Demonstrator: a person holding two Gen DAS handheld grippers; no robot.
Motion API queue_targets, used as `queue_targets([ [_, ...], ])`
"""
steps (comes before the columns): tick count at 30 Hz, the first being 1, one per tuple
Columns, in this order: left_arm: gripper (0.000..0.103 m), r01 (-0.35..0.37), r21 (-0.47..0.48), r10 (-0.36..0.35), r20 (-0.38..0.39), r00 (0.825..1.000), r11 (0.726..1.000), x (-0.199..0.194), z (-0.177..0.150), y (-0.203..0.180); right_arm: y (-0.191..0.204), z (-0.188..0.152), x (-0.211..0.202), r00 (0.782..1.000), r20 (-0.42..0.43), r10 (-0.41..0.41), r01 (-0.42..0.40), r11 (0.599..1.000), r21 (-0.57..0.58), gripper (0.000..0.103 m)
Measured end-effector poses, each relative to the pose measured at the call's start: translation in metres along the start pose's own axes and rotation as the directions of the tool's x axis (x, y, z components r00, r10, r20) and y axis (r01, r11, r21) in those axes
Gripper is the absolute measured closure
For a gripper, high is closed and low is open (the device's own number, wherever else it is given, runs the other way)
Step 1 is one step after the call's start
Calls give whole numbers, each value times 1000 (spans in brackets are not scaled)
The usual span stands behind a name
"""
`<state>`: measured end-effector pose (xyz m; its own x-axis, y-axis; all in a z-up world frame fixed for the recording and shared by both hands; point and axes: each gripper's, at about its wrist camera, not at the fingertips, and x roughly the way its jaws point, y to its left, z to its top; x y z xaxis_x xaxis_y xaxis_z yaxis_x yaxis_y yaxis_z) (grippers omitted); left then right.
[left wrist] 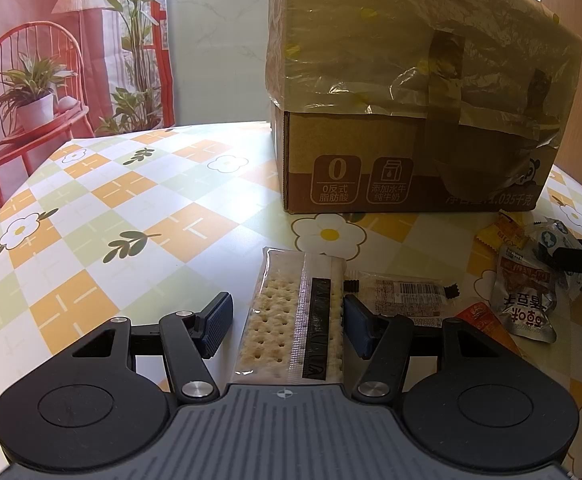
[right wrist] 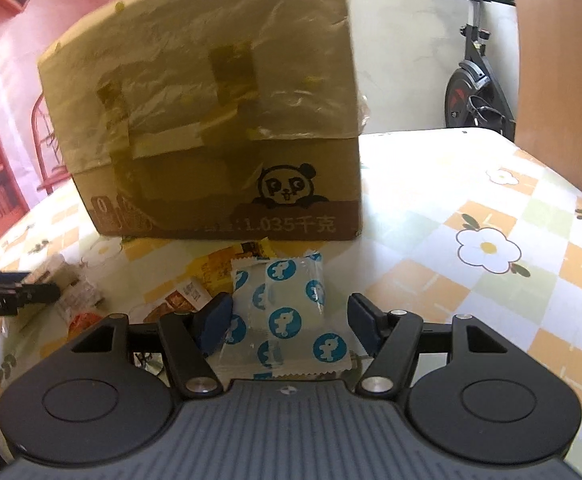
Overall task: Organize snacks
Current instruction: 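Grasp the white biscuit pack with left tool while right tool grasps blue-printed bag, then lift both packs over the box rim and open both tools inside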
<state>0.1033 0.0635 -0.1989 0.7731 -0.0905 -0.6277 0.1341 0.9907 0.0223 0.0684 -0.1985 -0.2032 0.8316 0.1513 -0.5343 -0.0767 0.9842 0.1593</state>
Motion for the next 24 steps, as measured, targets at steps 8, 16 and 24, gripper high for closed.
queue_targets([
  [8,40,0,-1,0,1,1000,1000,0,0,0,6,-2,4,1000,-22,-11,9,998,-57,41],
  [16,54,20,-35,-20,5,1000,999,-4,2,8,3,-3,3,1000,-15,13,-14,998,-57,50],
  [24,54,70,-87,-68,21,997,994,-15,10,16,2,-1,-6,999,8,37,-36,998,-41,53],
])
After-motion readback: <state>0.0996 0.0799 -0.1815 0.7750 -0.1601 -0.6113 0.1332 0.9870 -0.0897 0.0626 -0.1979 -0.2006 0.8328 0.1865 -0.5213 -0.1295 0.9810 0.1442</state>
